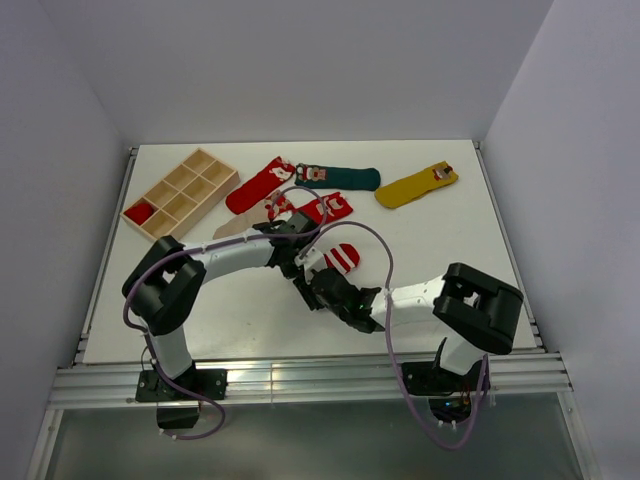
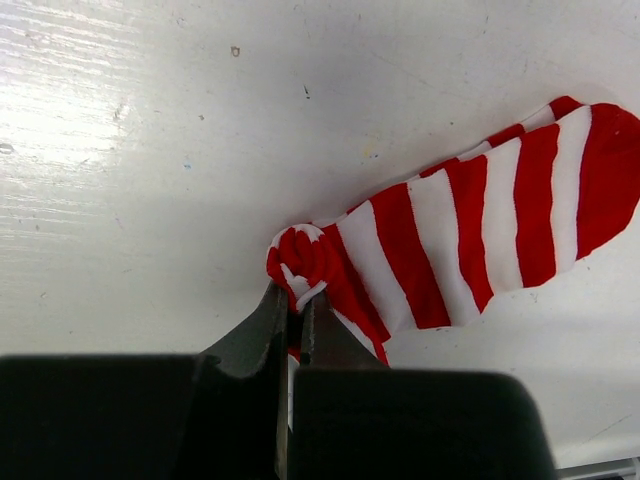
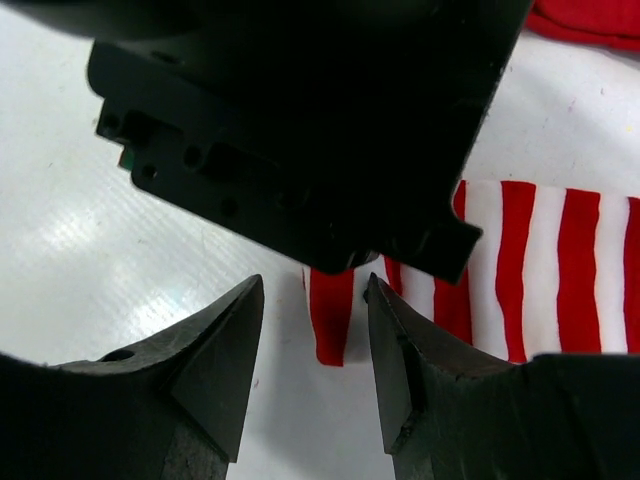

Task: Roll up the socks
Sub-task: Roll the sock at the center of the board.

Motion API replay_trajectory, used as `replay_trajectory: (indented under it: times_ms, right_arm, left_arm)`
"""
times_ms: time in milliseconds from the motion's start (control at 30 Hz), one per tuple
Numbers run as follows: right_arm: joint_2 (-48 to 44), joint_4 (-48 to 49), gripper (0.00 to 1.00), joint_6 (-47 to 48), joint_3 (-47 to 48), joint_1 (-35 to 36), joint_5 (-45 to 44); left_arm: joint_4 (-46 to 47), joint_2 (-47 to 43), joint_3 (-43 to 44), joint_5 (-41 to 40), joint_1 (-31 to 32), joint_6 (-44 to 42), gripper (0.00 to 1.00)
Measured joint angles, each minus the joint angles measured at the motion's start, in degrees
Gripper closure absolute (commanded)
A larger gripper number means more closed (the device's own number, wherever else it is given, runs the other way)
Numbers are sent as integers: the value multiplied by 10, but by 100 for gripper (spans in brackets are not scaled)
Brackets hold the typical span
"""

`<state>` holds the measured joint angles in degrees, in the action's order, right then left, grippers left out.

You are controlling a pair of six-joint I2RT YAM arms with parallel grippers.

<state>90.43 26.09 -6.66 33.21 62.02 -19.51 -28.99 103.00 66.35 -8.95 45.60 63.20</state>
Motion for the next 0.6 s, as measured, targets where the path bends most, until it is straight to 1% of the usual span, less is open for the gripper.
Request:
replay_trajectory:
  times_ms: [167, 400, 467, 500, 533, 600]
  right_arm:
    - [24, 0, 51, -3, 14, 1, -19]
    - [49, -11, 52, -24, 27, 1, -50]
    - [55, -16, 58, -28, 31, 1, -57]
    - [58, -19, 63, -29, 34, 1, -61]
    - [61, -22, 74, -31, 37, 1, -64]
    - [64, -26, 87, -33, 42, 1, -68]
  left_arm:
    - [0, 0, 0, 5, -7, -2, 100]
    - [4, 0, -1, 24, -19, -6, 100]
    - [5, 0, -1, 31, -22, -9, 100]
    - [7, 0, -2, 34, -24, -10, 100]
    - [9, 0, -3, 37, -26, -11, 100]
    - [14, 0, -6, 43, -31, -11, 99]
